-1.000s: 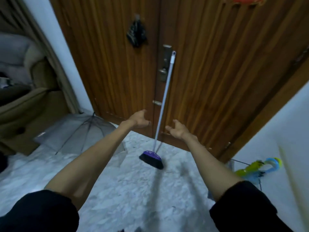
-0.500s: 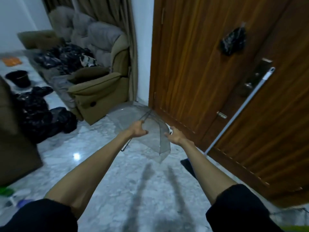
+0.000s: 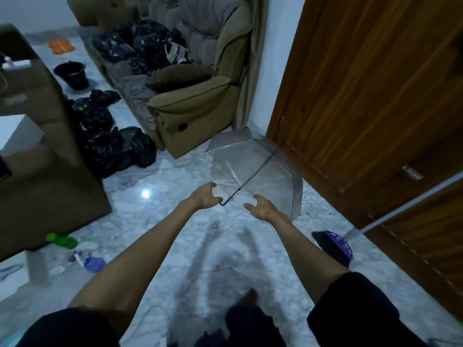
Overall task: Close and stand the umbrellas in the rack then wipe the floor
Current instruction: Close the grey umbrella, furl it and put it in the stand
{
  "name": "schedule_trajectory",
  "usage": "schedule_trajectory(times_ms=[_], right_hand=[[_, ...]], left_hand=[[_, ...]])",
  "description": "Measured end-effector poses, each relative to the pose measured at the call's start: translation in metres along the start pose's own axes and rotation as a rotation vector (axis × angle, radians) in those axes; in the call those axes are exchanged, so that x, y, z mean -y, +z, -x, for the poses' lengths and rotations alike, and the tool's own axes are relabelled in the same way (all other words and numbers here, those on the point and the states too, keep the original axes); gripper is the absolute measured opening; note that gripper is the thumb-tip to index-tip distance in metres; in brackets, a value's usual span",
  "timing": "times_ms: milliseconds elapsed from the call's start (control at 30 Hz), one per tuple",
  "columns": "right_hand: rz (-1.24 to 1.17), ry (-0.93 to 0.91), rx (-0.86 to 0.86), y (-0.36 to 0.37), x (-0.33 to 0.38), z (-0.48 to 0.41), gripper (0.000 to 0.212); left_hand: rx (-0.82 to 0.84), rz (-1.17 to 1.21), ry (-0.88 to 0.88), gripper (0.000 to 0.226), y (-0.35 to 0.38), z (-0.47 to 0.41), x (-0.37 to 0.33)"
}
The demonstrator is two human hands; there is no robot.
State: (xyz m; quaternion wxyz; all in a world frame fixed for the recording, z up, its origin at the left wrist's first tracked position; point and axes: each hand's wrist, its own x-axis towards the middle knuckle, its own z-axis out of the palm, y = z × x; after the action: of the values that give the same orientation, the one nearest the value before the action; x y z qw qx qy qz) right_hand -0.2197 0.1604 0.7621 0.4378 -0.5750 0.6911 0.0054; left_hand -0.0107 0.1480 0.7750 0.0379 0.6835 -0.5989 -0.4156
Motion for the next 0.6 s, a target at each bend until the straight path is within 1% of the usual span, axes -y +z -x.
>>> schedule_trajectory(times_ms=[200, 300, 433, 600], right_hand=[[0.001, -0.008, 0.052, 0.018, 0.04, -0.072, 0.069], [0.004, -0.032, 0.093, 0.028, 0.057, -0.111, 0.068], [-0.034, 0.009, 0.167, 0.05, 0.077, -0.172, 0.072], [-0.1, 0.081, 0.179, 0.075, 0.084, -0.22, 0.07]], left_hand=[[0.008, 0.003, -0.046, 0.071, -0.023, -0.052, 0.036], [-0.006, -0.041, -0.045, 0.069, -0.038, -0.084, 0.049], [0.036, -0.053, -0.083, 0.071, -0.056, -0.138, 0.075], [0.075, -0.01, -0.101, 0.074, -0.06, -0.191, 0.105]])
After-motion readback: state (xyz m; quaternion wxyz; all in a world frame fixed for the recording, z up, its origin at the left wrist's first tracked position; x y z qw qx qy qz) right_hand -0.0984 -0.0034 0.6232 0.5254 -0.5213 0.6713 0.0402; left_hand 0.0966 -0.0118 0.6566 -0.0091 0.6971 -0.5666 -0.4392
